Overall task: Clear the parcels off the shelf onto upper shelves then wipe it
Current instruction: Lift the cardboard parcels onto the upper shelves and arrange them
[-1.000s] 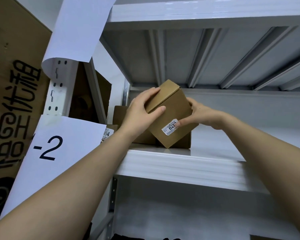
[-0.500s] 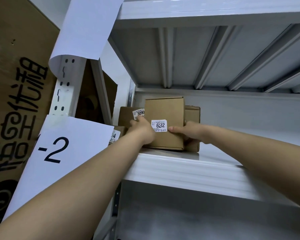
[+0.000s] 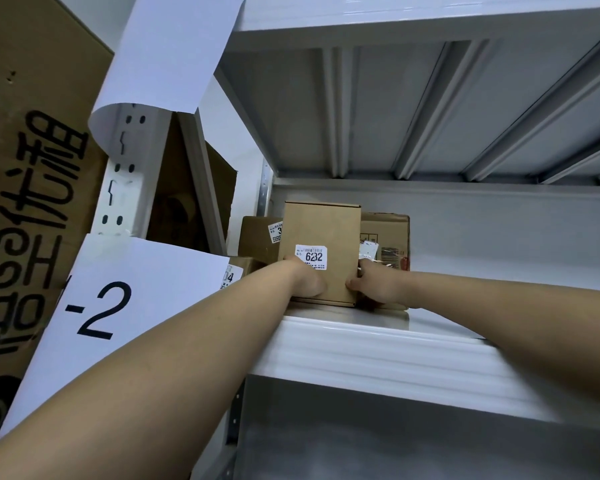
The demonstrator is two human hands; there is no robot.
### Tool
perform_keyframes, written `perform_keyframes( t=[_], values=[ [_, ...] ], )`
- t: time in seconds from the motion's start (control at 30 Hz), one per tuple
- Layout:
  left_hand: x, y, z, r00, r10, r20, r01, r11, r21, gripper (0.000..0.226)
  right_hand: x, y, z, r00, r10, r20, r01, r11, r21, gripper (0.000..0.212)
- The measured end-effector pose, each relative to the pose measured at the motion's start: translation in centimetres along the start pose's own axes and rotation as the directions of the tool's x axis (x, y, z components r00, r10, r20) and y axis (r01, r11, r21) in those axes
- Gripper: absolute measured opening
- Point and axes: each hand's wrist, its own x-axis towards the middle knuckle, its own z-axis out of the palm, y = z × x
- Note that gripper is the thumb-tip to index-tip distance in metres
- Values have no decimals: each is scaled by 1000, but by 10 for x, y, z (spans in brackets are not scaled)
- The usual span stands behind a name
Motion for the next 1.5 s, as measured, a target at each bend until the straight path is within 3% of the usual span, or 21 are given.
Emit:
perform_keyframes(
  t=[0.03,0.2,0.33,0.53,0.63,0.73,0.83,0.97,1.07,1.2,1.5],
  values=[
    [2,0,0,998,14,57,-17,999,51,52,1,-1,2,1000,-17,7,17,999,-37,36],
    [0,-4,-2,992,108,59,-108,994,-12,51,-6,-10,7,988,-107,110,124,979,-163,6],
    [-2,-5,0,982,138,127,-144,989,44,45,-12,-6,10,977,-124,175,149,979,-141,34],
    [-6,-5,-2,961,207,182,-218,975,47,42,-16,-7,10,971,-137,195,151,987,-58,46],
    [-8,-5,-3,957,223,186,-229,973,17,41,-14,-4,10,974,-93,208,97,995,-8,67],
    [-8,-4,-2,950,248,190,-255,967,10,40,-15,-4,10,962,-117,248,112,993,34,66],
    [-6,-4,0,946,250,206,-262,964,34,40,-10,-3,14,974,-125,187,116,991,61,78],
    [-3,-5,1,943,238,231,-258,964,60,40,-7,-4,11,990,-102,95,95,993,71,45],
    [1,-5,4,925,285,251,-305,952,42,37,-9,-8,9,979,-160,123,157,987,36,31],
    [2,-5,3,930,244,275,-266,963,46,42,-13,-11,11,954,-183,237,198,979,-40,47],
    [3,-6,4,932,231,280,-257,965,59,42,-9,-9,14,957,-161,241,187,978,-89,48]
  ],
)
